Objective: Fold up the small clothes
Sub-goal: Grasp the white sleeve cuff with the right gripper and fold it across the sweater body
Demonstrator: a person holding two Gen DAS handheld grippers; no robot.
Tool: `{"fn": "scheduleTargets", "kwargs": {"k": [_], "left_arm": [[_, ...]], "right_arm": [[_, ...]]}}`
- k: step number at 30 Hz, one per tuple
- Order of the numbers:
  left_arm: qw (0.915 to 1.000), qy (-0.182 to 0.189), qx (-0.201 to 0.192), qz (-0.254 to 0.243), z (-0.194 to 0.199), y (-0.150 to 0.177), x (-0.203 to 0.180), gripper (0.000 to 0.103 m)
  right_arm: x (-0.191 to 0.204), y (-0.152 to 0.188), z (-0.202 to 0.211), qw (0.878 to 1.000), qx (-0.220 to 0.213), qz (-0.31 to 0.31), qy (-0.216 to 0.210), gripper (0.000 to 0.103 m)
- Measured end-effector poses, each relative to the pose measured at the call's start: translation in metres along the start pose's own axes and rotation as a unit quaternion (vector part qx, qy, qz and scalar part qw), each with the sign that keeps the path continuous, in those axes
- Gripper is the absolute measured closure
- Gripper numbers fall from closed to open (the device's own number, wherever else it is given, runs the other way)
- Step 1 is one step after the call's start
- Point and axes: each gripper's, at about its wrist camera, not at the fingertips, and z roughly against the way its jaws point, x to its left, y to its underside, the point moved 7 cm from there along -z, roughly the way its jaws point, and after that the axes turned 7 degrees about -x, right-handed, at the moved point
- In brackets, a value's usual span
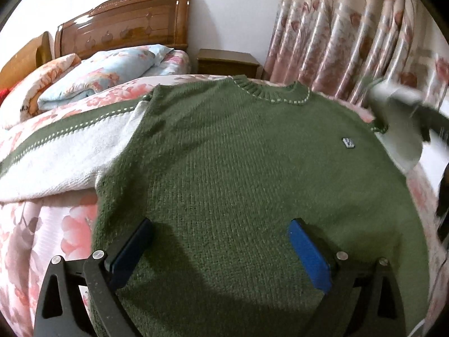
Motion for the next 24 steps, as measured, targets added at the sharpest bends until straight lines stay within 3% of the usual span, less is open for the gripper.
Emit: {"fn": "scheduleTargets", "kwargs": {"k": [1,2,4,6,11,12,13,15,17,18,20,22,24], "left_arm": [[1.0000,0.004,-0.002,0.005,0.000,-0.001,0.002,0.004],[0.9999,0.009,-0.004,0.012,0.003,0.000,0.003,0.004],[0.9996,0.017,-0.007,0.020,0.004,-0.001,0.004,0.004],[0.9994,0.023,-0.009,0.026,0.005,-0.002,0.006,0.004],[0.9995,0.015,-0.004,0.026,0.004,-0.003,0.003,0.005],[0.9995,0.006,-0.003,0.031,0.004,-0.005,0.003,0.008],[0.9994,0.002,-0.002,0.036,0.003,-0.006,0.002,0.017],[0.9984,0.029,0.004,0.049,0.001,-0.014,-0.012,0.027],[0.9975,0.056,0.009,0.042,-0.003,-0.024,-0.033,0.031],[0.9980,0.057,0.005,0.027,-0.003,-0.029,-0.045,0.031],[0.9970,0.046,-0.025,-0.058,-0.004,-0.046,-0.085,0.031],[0.9863,0.025,-0.048,-0.156,-0.008,-0.056,-0.124,0.031],[0.9701,0.017,-0.053,-0.236,-0.017,-0.060,-0.156,0.031]], "right_arm": [[0.044,0.004,-0.010,0.997,0.031,0.055,-0.052,0.021],[0.069,0.009,-0.013,0.993,0.040,0.083,-0.076,0.000],[0.108,0.020,-0.010,0.987,0.044,0.116,-0.107,0.000],[0.115,0.032,-0.005,0.985,0.058,0.104,-0.122,0.000],[0.067,0.071,0.019,0.992,0.101,0.031,-0.075,0.000],[0.057,0.078,0.022,0.992,0.107,0.019,-0.064,0.000],[0.045,0.088,0.023,0.992,0.118,-0.002,-0.052,0.000],[0.030,0.111,0.029,0.986,0.153,-0.049,-0.046,0.000],[0.017,0.111,0.031,0.983,0.151,-0.090,-0.047,0.000],[0.013,0.109,0.030,0.983,0.143,-0.106,-0.051,0.000],[0.003,0.110,0.028,0.980,0.144,-0.134,-0.044,0.000],[-0.006,0.113,0.026,0.975,0.142,-0.165,-0.038,0.000],[-0.013,0.114,0.028,0.972,0.133,-0.191,-0.043,0.000]]}}
